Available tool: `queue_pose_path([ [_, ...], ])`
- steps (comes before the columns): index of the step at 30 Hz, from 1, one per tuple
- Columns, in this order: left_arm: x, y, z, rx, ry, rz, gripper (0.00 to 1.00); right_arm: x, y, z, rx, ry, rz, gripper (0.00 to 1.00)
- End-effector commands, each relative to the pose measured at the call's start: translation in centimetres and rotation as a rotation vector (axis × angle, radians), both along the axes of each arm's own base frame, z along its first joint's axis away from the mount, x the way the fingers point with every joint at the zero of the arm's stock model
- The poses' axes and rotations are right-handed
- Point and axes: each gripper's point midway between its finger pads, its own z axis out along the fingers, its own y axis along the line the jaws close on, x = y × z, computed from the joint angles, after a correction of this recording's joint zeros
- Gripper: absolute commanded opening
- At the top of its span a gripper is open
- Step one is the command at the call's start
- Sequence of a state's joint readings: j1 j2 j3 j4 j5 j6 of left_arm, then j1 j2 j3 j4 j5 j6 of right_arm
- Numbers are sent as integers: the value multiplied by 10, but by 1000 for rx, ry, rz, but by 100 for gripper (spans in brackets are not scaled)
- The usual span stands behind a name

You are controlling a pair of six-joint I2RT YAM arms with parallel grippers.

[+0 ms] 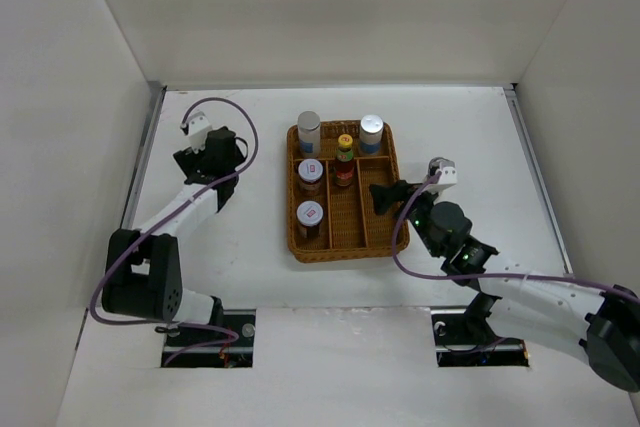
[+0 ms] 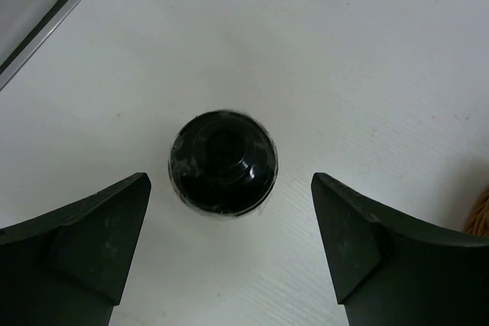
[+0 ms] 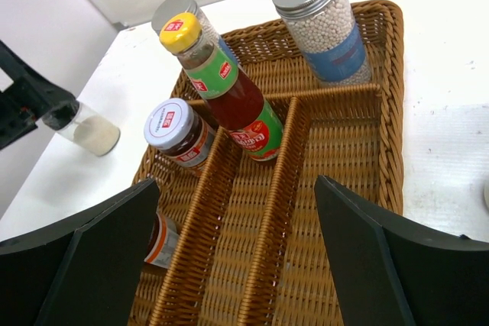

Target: Organize the condiment bottles

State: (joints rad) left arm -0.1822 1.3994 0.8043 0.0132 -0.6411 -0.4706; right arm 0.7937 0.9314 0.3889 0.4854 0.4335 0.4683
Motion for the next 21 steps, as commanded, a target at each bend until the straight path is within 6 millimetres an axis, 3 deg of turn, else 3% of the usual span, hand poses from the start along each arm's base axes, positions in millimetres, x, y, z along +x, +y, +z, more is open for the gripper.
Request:
queue_pose_path([
  [1, 27, -1, 29, -14, -98, -26, 86, 0, 6, 13, 41, -32, 18, 90],
  [5, 36, -1, 18, -11, -69, -29, 83, -1, 7, 13, 41, -32, 19, 90],
  [9, 33, 3, 10, 2, -51, -11, 77, -1, 6, 13, 42, -33, 18, 90],
  [17, 24, 7, -3, 7, -30, -4, 45, -2, 5, 13, 42, -33, 15, 90],
  [19, 21, 8, 5, 0, -62, -2, 39, -2, 3, 15, 46, -38, 12, 90],
  [21, 16, 8, 27, -1, -119, 1, 37, -2, 3, 16, 46, -39, 9, 90],
])
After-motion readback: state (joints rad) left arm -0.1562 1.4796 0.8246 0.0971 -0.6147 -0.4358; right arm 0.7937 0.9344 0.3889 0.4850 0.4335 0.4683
